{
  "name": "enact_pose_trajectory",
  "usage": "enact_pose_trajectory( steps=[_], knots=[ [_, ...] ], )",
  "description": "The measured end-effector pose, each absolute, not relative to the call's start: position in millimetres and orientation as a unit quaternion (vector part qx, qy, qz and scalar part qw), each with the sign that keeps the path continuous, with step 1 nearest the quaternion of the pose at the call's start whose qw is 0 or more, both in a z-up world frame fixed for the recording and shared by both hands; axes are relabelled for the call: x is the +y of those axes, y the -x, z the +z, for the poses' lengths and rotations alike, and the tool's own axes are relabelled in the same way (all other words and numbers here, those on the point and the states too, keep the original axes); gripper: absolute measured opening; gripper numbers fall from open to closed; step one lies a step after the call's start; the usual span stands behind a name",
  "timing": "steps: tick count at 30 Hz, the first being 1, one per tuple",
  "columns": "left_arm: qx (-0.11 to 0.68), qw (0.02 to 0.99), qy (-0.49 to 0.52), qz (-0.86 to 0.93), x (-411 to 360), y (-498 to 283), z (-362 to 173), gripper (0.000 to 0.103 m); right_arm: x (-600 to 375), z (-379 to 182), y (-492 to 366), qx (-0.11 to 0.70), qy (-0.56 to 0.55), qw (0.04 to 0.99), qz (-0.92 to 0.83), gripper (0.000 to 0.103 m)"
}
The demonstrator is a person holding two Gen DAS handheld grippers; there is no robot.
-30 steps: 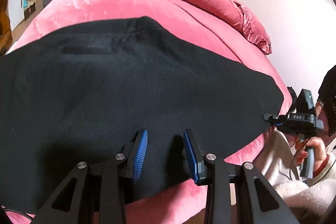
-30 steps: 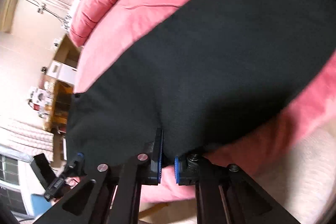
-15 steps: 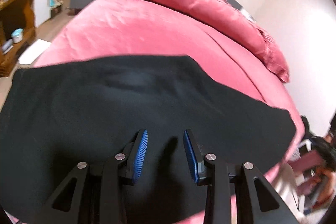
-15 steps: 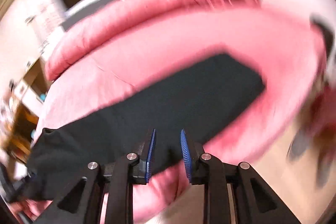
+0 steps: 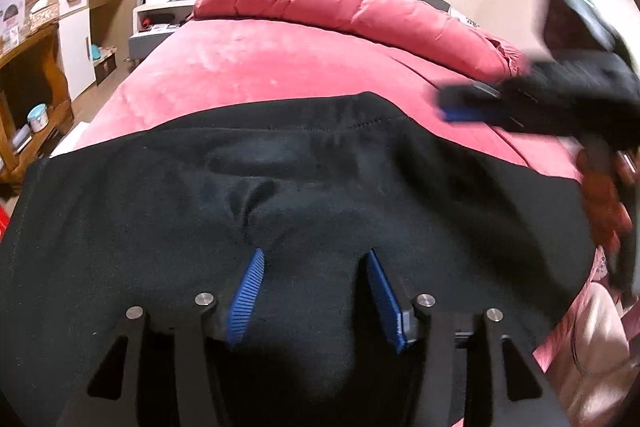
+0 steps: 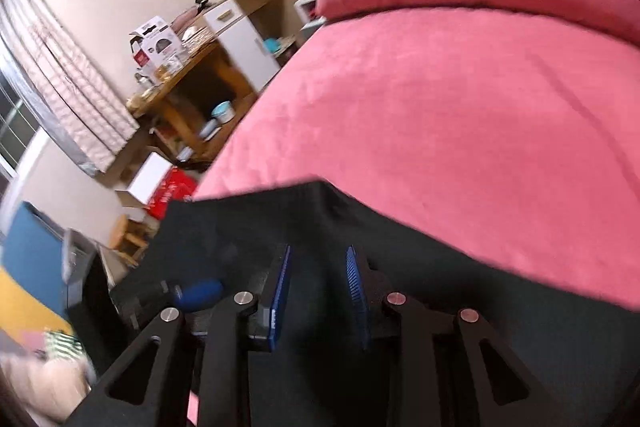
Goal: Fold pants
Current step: 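Grasp the pants edge with the right tool while the left tool hovers over fabric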
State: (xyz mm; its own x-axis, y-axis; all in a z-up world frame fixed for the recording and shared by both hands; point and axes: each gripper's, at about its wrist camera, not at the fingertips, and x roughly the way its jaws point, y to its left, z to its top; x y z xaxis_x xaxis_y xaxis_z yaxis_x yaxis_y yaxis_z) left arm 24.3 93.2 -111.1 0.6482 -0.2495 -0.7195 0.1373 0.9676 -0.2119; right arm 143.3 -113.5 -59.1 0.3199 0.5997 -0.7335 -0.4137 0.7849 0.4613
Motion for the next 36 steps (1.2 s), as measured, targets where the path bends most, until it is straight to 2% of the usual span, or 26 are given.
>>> enact_pose_trajectory(
  steps=[5, 7, 9, 13, 17, 22, 25, 27, 30, 34, 36],
  knots=[
    [0.403, 0.903, 0.093, -0.117, 100, -28, -113, 0.056, -85, -92, -186, 0.563, -0.097, 0.760, 0.310, 0.029],
    [0.401, 0.903, 0.099, -0.119, 101, -30, -114, 0.056, -77, -108, -190, 0.582, -0.091, 0.749, 0.303, 0.011],
    [0.400, 0.904, 0.095, -0.118, 100, -31, -115, 0.056, -72, -109, -192, 0.563, -0.080, 0.770, 0.288, 0.009],
    [0.396, 0.907, 0.083, -0.114, 96, -30, -118, 0.056, -74, -126, -195, 0.544, -0.104, 0.788, 0.269, 0.008],
    [0.395, 0.908, 0.077, -0.115, 93, -27, -117, 0.057, -92, -124, -196, 0.516, -0.186, 0.789, 0.277, 0.007],
    [0.412, 0.901, 0.092, -0.101, 93, -24, -102, 0.055, -148, -82, -165, 0.433, -0.221, 0.855, 0.181, 0.014],
    [0.398, 0.899, 0.150, -0.101, 98, -30, -83, 0.052, -153, -67, -131, 0.409, -0.160, 0.876, 0.200, 0.013],
    [0.396, 0.900, 0.152, -0.102, 92, -41, -72, 0.052, -144, -71, -110, 0.413, -0.099, 0.875, 0.232, 0.013],
    [0.399, 0.899, 0.134, -0.122, 70, -60, -64, 0.052, -135, -85, -96, 0.428, -0.059, 0.866, 0.251, 0.013],
    [0.438, 0.889, 0.062, -0.117, 36, -108, -79, 0.051, -142, -98, -107, 0.442, -0.081, 0.860, 0.242, 0.013],
    [0.461, 0.880, 0.046, -0.107, 29, -131, -96, 0.049, -140, -112, -120, 0.454, -0.072, 0.862, 0.213, 0.005]
  ],
)
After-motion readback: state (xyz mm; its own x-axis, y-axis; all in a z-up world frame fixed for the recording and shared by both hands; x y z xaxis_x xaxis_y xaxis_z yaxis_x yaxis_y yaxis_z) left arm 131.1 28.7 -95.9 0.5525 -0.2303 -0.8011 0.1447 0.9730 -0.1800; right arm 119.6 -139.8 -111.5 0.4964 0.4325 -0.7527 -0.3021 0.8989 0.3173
